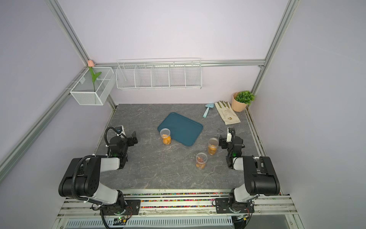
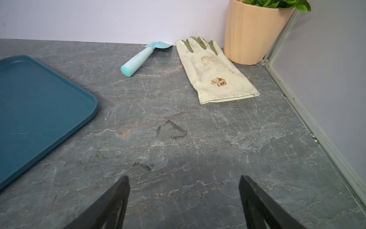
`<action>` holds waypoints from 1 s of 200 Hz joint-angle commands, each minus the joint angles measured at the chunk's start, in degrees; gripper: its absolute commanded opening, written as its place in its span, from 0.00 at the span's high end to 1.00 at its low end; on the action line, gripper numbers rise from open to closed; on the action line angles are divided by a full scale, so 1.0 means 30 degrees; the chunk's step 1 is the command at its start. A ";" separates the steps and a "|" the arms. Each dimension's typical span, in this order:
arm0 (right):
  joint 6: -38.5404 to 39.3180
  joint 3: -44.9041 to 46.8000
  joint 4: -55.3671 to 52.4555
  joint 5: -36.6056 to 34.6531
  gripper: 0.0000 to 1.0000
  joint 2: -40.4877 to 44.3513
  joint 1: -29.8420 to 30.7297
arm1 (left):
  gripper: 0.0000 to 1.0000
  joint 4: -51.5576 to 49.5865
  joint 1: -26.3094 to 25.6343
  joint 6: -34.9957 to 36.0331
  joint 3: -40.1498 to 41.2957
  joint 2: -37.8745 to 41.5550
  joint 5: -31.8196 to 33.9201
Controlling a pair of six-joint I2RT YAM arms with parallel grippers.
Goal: Pour the cookies out of the jar
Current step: Pick up the jar from the center of the board.
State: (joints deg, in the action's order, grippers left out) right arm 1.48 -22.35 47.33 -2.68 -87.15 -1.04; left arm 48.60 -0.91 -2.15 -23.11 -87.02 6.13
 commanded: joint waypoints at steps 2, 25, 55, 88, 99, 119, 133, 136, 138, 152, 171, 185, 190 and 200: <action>-0.0010 -0.1318 -0.2434 -0.0455 0.12 0.0793 0.0112 | 0.01 -0.0380 0.0088 -0.0176 0.0243 0.1172 0.0749; -0.0016 -0.2140 -0.4284 -0.0482 0.12 0.1321 0.0115 | 0.01 -0.1686 0.0086 -0.0385 -0.0028 0.2029 0.1305; -0.0664 -0.3448 -0.7334 -0.1293 0.12 0.2152 0.0086 | 0.01 -0.6363 0.0094 -0.2021 -0.1605 0.3448 0.2933; -0.2442 -0.5241 -1.0964 -0.1394 0.12 0.2765 -0.0203 | 0.01 -1.0546 0.0092 -0.4709 -0.3128 0.4730 0.3890; -0.2882 -0.5820 -1.2106 -0.1392 0.12 0.2960 -0.0264 | 0.01 -1.2446 0.0071 -0.5980 -0.3895 0.5058 0.4326; -0.3435 -0.6846 -1.4465 -0.1507 0.12 0.3581 -0.0298 | 0.01 -1.5364 0.0070 -0.7152 -0.5164 0.5587 0.4557; -0.3893 -0.7536 -1.6225 -0.1474 0.12 0.4022 -0.0324 | 0.01 -1.6787 -0.0127 -0.7247 -0.5794 0.6007 0.4496; -0.3891 -0.7710 -1.6635 -0.1388 0.12 0.4126 -0.0327 | 0.01 -1.7016 -0.0172 -0.7298 -0.5870 0.6108 0.4567; -0.3890 -0.7781 -1.6827 -0.1355 0.12 0.4180 -0.0320 | 0.01 -1.7173 -0.0190 -0.7387 -0.5899 0.6166 0.4575; -0.4189 -0.8204 -1.8258 -0.1130 0.12 0.4770 -0.0328 | 0.01 -1.8043 -0.0334 -0.8037 -0.6100 0.6625 0.4526; -0.4668 -0.8734 -2.0015 -0.0772 0.12 0.5600 -0.0357 | 0.01 -1.9138 -0.0432 -0.9096 -0.6237 0.7287 0.4252; -0.5076 -0.9099 -2.1099 -0.0374 0.12 0.6133 -0.0357 | 0.01 -1.9787 -0.0496 -0.9842 -0.6321 0.7792 0.3754; -0.5129 -0.9211 -2.1511 -0.0249 0.12 0.6260 -0.0357 | 0.01 -1.9980 -0.0531 -1.0054 -0.6371 0.7918 0.3611; -0.5284 -0.9804 -2.2373 -0.0034 0.12 0.6390 -0.0357 | 0.01 -2.0611 -0.0630 -1.0545 -0.6543 0.8141 0.3462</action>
State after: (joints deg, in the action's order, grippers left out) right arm -11.31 -48.42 -9.76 -5.26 -69.95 -1.78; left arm -5.78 -2.11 -27.70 -40.53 -64.69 17.89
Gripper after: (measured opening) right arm 0.883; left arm 0.994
